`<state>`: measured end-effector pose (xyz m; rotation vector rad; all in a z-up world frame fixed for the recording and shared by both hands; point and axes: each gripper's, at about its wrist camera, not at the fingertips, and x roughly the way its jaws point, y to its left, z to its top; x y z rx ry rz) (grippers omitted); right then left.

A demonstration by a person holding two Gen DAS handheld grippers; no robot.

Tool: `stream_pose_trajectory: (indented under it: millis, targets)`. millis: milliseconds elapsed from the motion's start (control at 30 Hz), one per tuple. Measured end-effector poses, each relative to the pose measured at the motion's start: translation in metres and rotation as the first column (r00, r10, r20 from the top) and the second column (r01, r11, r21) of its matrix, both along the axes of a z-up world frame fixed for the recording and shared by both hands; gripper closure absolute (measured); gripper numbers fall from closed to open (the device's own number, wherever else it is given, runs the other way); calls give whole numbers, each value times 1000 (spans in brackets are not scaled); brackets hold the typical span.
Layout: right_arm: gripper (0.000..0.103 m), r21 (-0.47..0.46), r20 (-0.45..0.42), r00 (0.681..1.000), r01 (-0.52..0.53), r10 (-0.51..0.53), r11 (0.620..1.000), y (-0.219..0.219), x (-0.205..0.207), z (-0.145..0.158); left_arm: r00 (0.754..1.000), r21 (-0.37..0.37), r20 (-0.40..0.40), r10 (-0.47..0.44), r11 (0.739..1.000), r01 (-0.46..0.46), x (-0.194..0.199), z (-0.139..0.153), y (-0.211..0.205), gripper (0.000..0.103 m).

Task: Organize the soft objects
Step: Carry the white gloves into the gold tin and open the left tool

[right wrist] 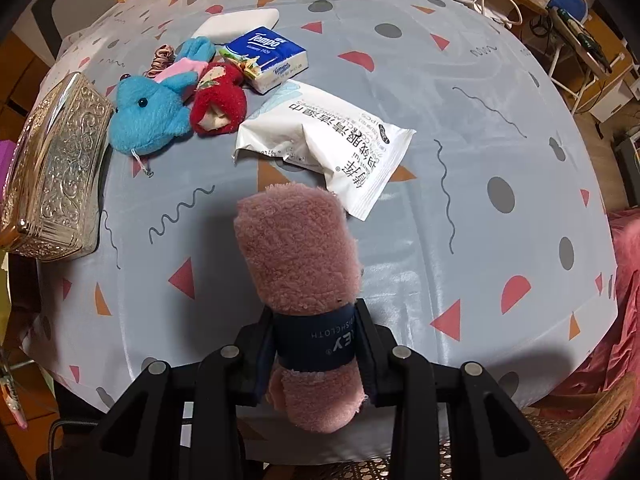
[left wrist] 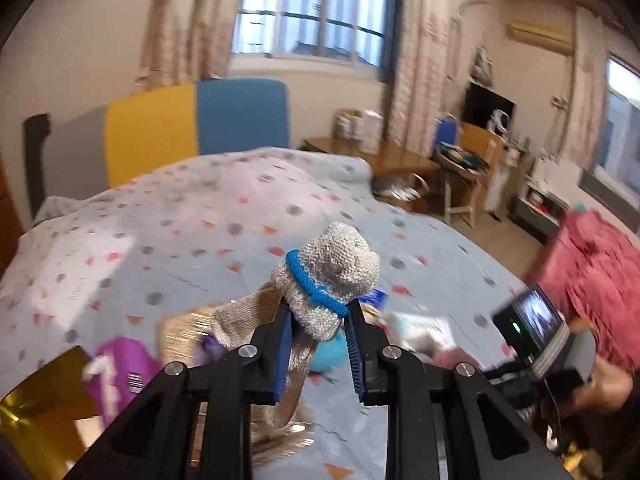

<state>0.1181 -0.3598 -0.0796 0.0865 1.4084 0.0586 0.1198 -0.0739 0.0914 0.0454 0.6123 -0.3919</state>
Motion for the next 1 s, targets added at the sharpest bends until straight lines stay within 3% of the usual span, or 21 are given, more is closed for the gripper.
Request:
stream_pose_trajectory:
  millis: [200,467,700,833,1000]
  targets:
    - [68,-23,6,1000,-5,5,1000,4,-3,2,989,-37,54,135,990,-133,0,23,61,78]
    - [68,-63,10,1000,-24,25,998,16,-2,2,944,-90,56,325,943,-320,-21,27,169,78]
    - [68,-79,23,999,-31,33,996,22,-4,5,865,-44,-69,496,865,-500,-38,-31,252,77]
    - [68,-91,30,999,-26,29,996,24,-6,5,793,-8,-190,578,807,-590,-38,-80,291,77]
    - [68,-119,28,999,-24,28,993,27,-8,6,723,62,-263,638,759,-648,-34,-118,309,71]
